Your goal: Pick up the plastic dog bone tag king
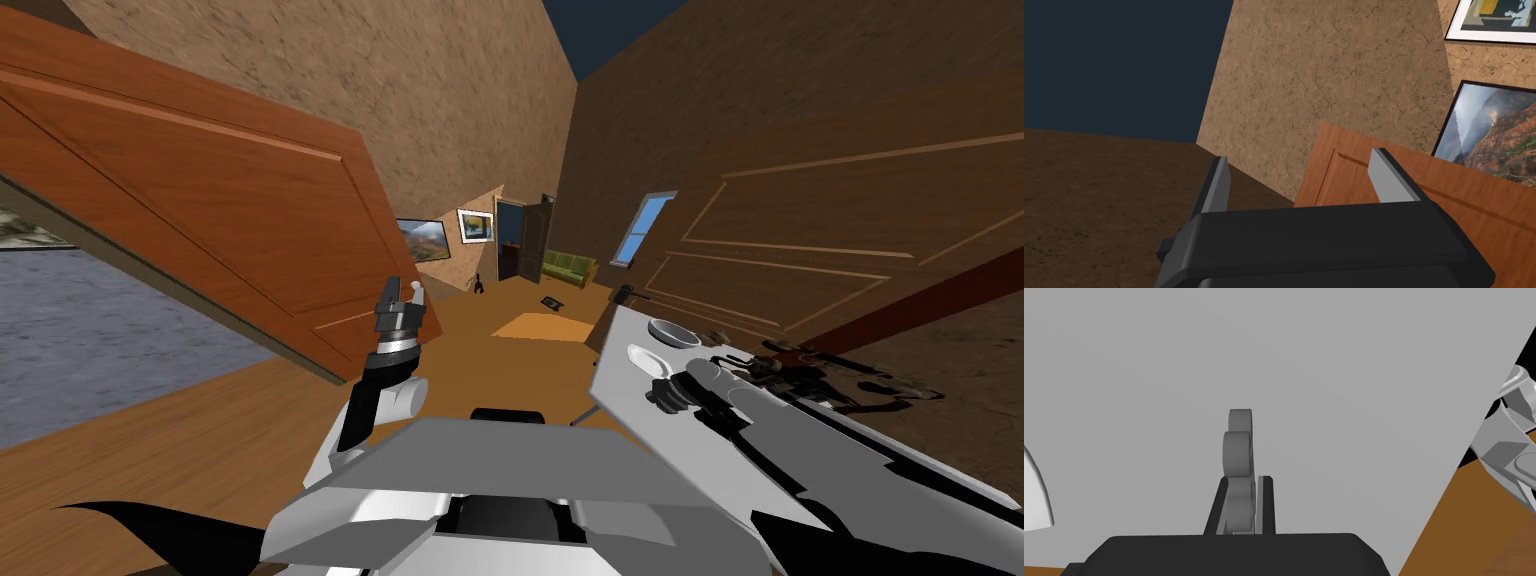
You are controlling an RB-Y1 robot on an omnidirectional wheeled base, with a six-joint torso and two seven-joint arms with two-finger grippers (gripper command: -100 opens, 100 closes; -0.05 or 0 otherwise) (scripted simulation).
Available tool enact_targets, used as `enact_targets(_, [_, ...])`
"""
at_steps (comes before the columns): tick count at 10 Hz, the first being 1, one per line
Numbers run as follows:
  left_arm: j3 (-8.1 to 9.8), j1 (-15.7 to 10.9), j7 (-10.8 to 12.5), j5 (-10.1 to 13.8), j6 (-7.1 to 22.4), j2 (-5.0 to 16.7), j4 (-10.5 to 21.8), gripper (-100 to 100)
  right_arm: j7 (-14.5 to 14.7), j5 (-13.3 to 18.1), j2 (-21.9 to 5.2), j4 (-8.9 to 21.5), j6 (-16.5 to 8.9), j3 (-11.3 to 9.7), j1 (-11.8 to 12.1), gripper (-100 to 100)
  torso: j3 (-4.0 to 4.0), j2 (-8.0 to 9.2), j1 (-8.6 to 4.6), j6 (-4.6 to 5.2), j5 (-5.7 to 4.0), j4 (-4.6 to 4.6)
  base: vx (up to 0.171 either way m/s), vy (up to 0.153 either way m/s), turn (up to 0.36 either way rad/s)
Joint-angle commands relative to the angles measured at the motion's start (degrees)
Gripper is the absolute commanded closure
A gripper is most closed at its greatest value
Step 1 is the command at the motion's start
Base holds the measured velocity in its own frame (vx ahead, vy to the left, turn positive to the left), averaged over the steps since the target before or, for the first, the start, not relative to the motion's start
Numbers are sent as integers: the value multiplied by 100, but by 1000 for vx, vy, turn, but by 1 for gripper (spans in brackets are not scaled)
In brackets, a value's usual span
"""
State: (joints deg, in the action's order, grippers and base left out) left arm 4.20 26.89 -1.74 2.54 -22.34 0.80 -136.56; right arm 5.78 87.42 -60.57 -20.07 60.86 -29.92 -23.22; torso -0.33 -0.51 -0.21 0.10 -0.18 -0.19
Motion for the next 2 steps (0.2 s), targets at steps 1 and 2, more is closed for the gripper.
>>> enact_targets(1, [0,0,0,0,0,0,0,0,0,0,0,0,0,0,0,100,0,0,0,0,0,0,25,24,-23])
enact_targets(2, [0,-1,0,0,0,0,0,0,39,2,5,16,11,1,-7,0,7,11,-6,-2,0,3,8,3,0])
